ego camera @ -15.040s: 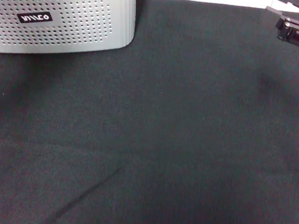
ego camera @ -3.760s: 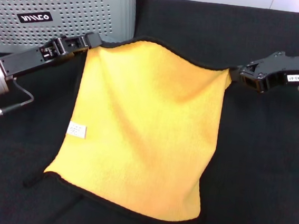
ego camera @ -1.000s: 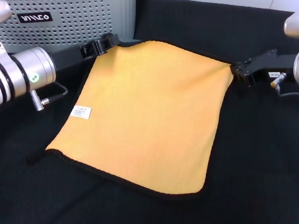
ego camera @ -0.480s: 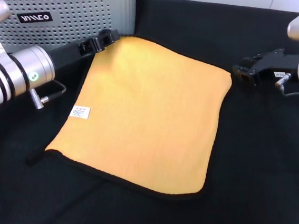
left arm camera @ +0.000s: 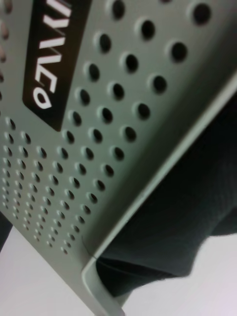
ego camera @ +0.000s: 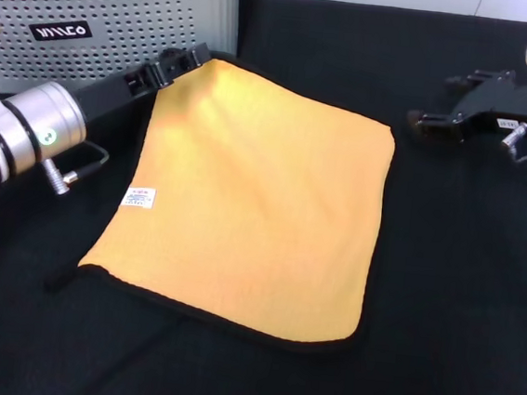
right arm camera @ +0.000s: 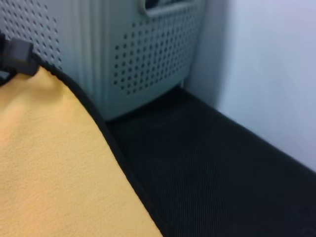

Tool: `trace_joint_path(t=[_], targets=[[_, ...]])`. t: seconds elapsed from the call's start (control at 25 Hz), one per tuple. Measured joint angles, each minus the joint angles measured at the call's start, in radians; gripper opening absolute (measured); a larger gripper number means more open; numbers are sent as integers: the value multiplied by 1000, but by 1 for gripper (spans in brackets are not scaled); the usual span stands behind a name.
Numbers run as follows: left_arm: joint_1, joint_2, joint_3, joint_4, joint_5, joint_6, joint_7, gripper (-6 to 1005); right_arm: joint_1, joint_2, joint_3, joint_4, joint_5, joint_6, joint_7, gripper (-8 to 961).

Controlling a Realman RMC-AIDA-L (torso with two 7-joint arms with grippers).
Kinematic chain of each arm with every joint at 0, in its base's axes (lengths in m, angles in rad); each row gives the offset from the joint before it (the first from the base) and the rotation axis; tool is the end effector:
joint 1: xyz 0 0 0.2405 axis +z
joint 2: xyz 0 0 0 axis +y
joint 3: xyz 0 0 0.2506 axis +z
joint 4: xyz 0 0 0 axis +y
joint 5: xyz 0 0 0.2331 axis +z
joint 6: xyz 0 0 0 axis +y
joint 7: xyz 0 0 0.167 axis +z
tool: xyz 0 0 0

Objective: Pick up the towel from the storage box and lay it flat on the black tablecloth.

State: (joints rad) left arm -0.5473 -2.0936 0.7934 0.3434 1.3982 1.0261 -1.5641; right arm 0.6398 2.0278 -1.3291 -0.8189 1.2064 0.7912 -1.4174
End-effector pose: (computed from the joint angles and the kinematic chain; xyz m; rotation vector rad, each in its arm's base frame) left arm -0.2985 0.4066 -0.0382 -1.9304 -1.3478 -1.0166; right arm 0.2086 0.4632 -0.0373 -2.4671 0.4313 0.1616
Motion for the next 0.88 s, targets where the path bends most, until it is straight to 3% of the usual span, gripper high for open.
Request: trace_joint_path(t=[0.16,0.24,0.64,0.88], targets=[[23,0,3,31,0,34,1,739,-46,0,-17,-67,11,-1,1,763],[25,0,5,33,4,50,-1,815,-50,0,-18,-75,14,0,1,788],[47,15,23,104,133,230,-112,830,-51,0,-30,-80,22,2,-1,876],[166,3,4,235,64,340,-81,830,-66,0,-38,-104,36,10,-5,875]])
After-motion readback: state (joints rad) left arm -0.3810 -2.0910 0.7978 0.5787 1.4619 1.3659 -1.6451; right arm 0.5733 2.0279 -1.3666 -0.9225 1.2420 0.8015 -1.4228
